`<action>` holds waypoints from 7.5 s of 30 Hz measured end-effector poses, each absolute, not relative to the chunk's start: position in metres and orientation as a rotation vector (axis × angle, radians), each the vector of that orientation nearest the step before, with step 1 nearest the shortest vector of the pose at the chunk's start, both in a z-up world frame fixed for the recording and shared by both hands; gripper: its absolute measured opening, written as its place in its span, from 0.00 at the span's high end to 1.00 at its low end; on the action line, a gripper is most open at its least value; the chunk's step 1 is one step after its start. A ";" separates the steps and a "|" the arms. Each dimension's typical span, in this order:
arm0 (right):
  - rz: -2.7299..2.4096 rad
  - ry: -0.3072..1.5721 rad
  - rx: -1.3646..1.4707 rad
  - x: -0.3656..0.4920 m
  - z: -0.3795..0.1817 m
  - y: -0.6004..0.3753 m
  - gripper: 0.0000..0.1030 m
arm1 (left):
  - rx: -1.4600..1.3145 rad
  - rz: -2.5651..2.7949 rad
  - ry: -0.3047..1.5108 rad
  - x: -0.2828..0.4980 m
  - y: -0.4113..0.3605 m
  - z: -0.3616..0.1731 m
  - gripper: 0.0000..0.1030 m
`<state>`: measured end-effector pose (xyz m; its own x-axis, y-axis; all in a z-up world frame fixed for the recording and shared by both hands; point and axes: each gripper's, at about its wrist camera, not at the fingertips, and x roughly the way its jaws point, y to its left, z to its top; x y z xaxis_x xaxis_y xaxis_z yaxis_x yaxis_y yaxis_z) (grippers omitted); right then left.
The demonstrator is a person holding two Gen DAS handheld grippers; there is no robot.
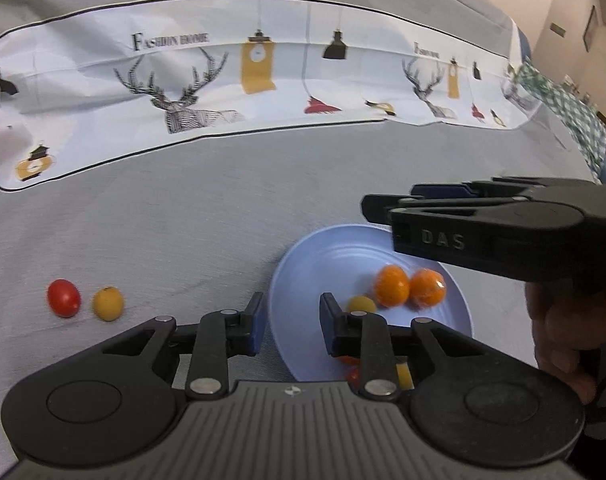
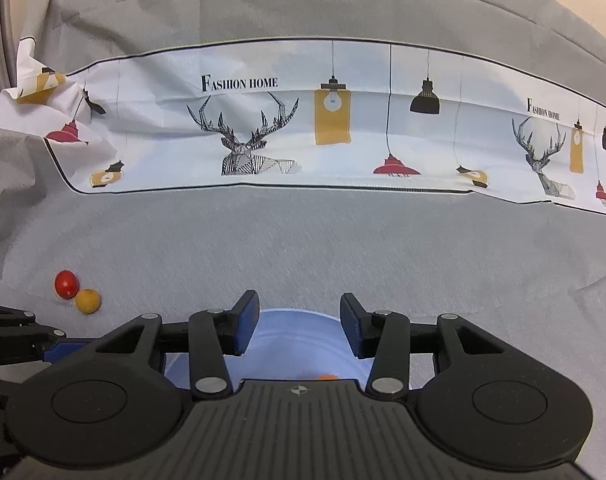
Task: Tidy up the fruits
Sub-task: 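Move both tools back toward the last tomato and yellow fruit, then grasp the red tomato with the left tool while the right tool grasps the yellow fruit, then carry the held tomato and yellow fruit over the blue plate, then lower both fruits onto the plate and open both tools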
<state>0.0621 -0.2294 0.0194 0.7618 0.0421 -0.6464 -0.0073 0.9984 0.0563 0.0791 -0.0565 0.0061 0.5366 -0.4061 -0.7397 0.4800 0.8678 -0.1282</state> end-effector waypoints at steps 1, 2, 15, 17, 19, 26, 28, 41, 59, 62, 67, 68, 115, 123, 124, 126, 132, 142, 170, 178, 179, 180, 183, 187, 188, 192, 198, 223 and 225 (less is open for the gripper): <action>0.029 0.701 0.053 0.062 0.020 -0.228 0.54 | 0.089 -0.519 0.852 0.080 -0.054 0.007 0.71; 0.031 0.697 0.054 0.062 0.020 -0.227 0.55 | 0.083 -0.511 0.849 0.081 -0.052 0.008 0.72; 0.066 0.638 0.082 0.062 0.029 -0.198 0.58 | 0.022 -0.396 0.820 0.090 -0.027 0.016 0.73; 0.068 0.630 0.087 0.062 0.030 -0.192 0.58 | 0.016 -0.379 0.818 0.092 -0.023 0.017 0.73; 0.069 0.622 0.095 0.061 0.031 -0.187 0.58 | 0.008 -0.360 0.816 0.093 -0.019 0.018 0.73; 0.078 0.616 0.119 0.061 0.031 -0.173 0.65 | -0.050 -0.252 0.814 0.100 0.003 0.021 0.73; 0.084 0.616 0.119 0.061 0.030 -0.169 0.66 | -0.059 -0.226 0.809 0.102 0.008 0.022 0.73; 0.144 0.589 0.145 0.060 0.026 -0.147 0.83 | -0.090 -0.159 0.791 0.107 0.026 0.025 0.86; 0.287 0.565 0.090 0.062 -0.004 -0.112 0.83 | -0.352 0.025 0.862 0.130 0.099 0.004 0.86; 0.315 0.592 0.077 0.069 -0.013 -0.104 0.83 | -0.403 0.023 0.873 0.135 0.107 0.000 0.85; 0.366 0.611 0.056 0.084 -0.025 -0.081 0.74 | -0.455 0.004 0.895 0.144 0.108 -0.007 0.77; 0.374 0.614 0.051 0.087 -0.027 -0.077 0.72 | -0.451 -0.002 0.899 0.145 0.106 -0.009 0.74; 0.342 0.599 0.088 0.035 0.016 -0.137 0.73 | -0.218 -0.055 0.814 0.085 0.079 0.025 0.70; 0.312 0.552 0.051 -0.003 0.041 -0.171 0.73 | -0.154 -0.119 0.777 0.053 0.059 0.042 0.70; 0.304 0.536 0.046 -0.004 0.044 -0.174 0.73 | -0.139 -0.126 0.777 0.054 0.055 0.042 0.70; 0.287 0.506 0.026 -0.006 0.047 -0.179 0.73 | -0.132 -0.139 0.788 0.056 0.052 0.040 0.70; 0.245 0.511 0.025 0.001 0.045 -0.197 0.73 | -0.131 -0.158 0.827 0.064 0.047 0.031 0.70; 0.206 0.542 0.021 0.013 0.036 -0.212 0.73 | -0.103 -0.191 0.845 0.074 0.033 0.025 0.70; 0.182 0.556 0.032 0.017 0.034 -0.218 0.73 | -0.071 -0.251 0.807 0.077 0.013 0.023 0.70; 0.176 0.559 0.028 0.018 0.034 -0.219 0.73 | -0.064 -0.267 0.801 0.077 0.009 0.023 0.70; 0.172 0.560 0.028 0.018 0.034 -0.219 0.73 | -0.063 -0.270 0.801 0.077 0.008 0.023 0.70; 0.168 0.561 0.029 0.018 0.033 -0.220 0.73 | -0.063 -0.273 0.801 0.078 0.008 0.023 0.70; 0.145 0.568 0.027 0.020 0.033 -0.222 0.73 | -0.063 -0.288 0.805 0.078 0.006 0.022 0.70; 0.082 0.595 0.040 0.023 0.030 -0.231 0.73 | -0.051 -0.335 0.816 0.076 -0.001 0.021 0.70; 0.065 0.606 0.052 0.024 0.029 -0.235 0.73 | -0.045 -0.352 0.819 0.076 -0.004 0.020 0.70; 0.016 0.653 0.105 0.029 0.023 -0.250 0.73 | -0.024 -0.432 0.836 0.071 -0.019 0.016 0.70; -0.004 0.713 0.140 0.033 0.015 -0.261 0.73 | 0.030 -0.541 0.848 0.061 -0.050 0.008 0.70; 0.032 0.866 0.096 0.042 -0.005 -0.257 0.73 | 0.151 -0.489 0.898 0.068 -0.098 -0.017 0.70; 0.032 0.874 0.091 0.042 -0.006 -0.257 0.73 | 0.155 -0.486 0.896 0.067 -0.098 -0.017 0.70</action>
